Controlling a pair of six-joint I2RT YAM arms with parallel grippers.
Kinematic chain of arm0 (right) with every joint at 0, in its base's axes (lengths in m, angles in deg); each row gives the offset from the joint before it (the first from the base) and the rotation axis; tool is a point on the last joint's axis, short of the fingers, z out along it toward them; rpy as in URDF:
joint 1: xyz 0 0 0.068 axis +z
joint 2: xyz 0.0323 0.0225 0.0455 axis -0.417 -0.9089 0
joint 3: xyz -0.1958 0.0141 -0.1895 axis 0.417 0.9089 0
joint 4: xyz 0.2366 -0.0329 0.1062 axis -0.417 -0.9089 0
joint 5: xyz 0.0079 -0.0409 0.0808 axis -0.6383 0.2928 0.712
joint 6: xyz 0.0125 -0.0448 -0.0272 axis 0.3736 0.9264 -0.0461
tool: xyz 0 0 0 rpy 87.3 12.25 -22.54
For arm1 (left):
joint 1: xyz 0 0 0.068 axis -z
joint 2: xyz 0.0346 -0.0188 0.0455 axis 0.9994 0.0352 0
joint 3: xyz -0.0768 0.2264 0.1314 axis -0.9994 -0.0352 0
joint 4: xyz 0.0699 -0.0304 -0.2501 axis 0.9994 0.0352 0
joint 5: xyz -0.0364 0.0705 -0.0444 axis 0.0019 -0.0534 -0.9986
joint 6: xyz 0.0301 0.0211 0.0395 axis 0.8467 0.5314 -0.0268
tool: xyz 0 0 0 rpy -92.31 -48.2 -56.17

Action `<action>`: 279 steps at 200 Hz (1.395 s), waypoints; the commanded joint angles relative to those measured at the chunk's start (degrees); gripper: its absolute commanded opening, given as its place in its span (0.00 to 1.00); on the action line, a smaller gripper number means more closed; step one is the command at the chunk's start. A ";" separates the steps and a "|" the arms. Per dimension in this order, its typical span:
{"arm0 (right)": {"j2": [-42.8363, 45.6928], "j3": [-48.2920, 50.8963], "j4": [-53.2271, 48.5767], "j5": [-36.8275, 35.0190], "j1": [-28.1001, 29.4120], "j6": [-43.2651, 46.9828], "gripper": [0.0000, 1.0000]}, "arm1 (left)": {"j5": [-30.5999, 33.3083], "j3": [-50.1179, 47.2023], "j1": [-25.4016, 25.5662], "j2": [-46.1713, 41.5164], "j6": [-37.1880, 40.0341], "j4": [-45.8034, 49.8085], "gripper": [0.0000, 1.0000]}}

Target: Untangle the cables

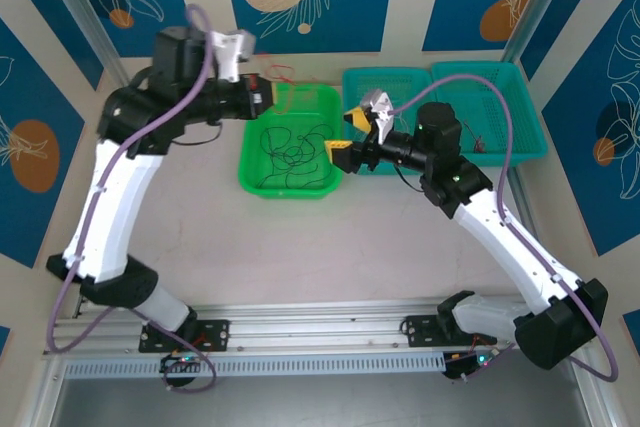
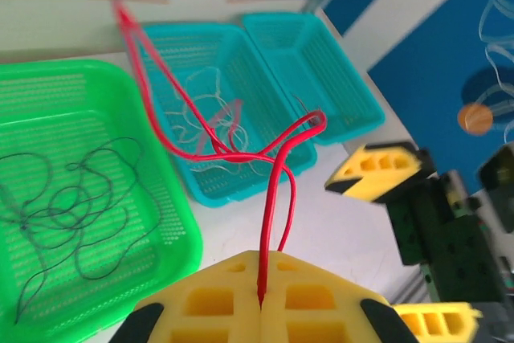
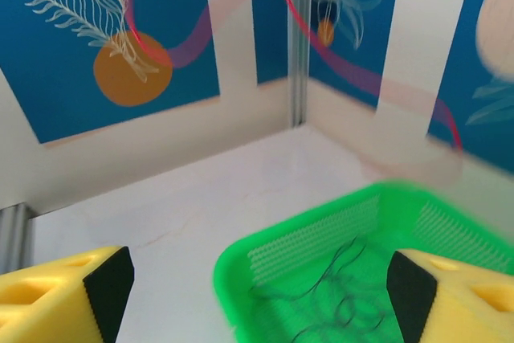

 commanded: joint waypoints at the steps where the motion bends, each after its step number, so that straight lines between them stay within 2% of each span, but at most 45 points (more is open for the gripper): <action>1: 1.12 -4.18 1.94 0.79 0.00 13.10 0.85 | -0.72 7.26 4.98 5.87 10.39 5.18 0.00; 44: 0.83 -5.61 -1.45 5.41 -4.98 12.72 0.85 | 5.94 22.51 13.30 16.89 24.25 14.01 0.00; 73: 0.84 -3.05 -0.14 8.56 -8.37 9.44 0.84 | 4.72 35.22 15.25 23.84 26.40 18.06 0.00; 103: 0.92 -2.44 -5.13 13.07 -8.94 11.93 0.83 | 5.42 48.05 15.66 30.02 26.61 22.59 0.00; 124: 1.09 -1.63 -7.57 16.54 -8.74 11.78 0.83 | 6.05 48.44 15.66 30.40 25.94 21.79 0.00; 162: 1.31 3.37 -2.92 14.04 -8.98 9.84 0.77 | 4.25 48.44 15.66 30.39 25.67 20.07 0.00; 181: 0.16 4.03 -2.75 12.96 -8.73 10.08 0.70 | 3.58 48.44 15.66 30.29 25.84 19.32 0.00; 191: -0.33 4.30 -2.78 10.99 -8.39 10.82 0.62 | 3.33 48.44 15.66 30.19 25.76 19.18 0.00; 208: -0.25 4.67 -0.55 9.26 -8.47 9.54 0.37 | 3.93 48.44 15.66 30.34 25.76 19.41 0.00; 231: 0.50 4.63 1.03 10.43 -9.42 6.73 0.01 | 5.97 48.44 15.66 30.56 25.68 20.21 0.00; 246: 1.11 4.62 0.58 10.12 -9.71 5.59 0.00 | 7.96 48.44 15.66 30.48 25.74 19.88 0.00; 265: 2.26 5.40 2.42 8.11 -11.44 1.50 0.00 | 9.52 48.44 15.79 29.75 26.97 19.12 0.32; 279: 2.33 4.69 3.13 6.74 -13.46 -2.01 0.00 | 9.57 48.44 15.96 29.12 28.82 18.86 0.46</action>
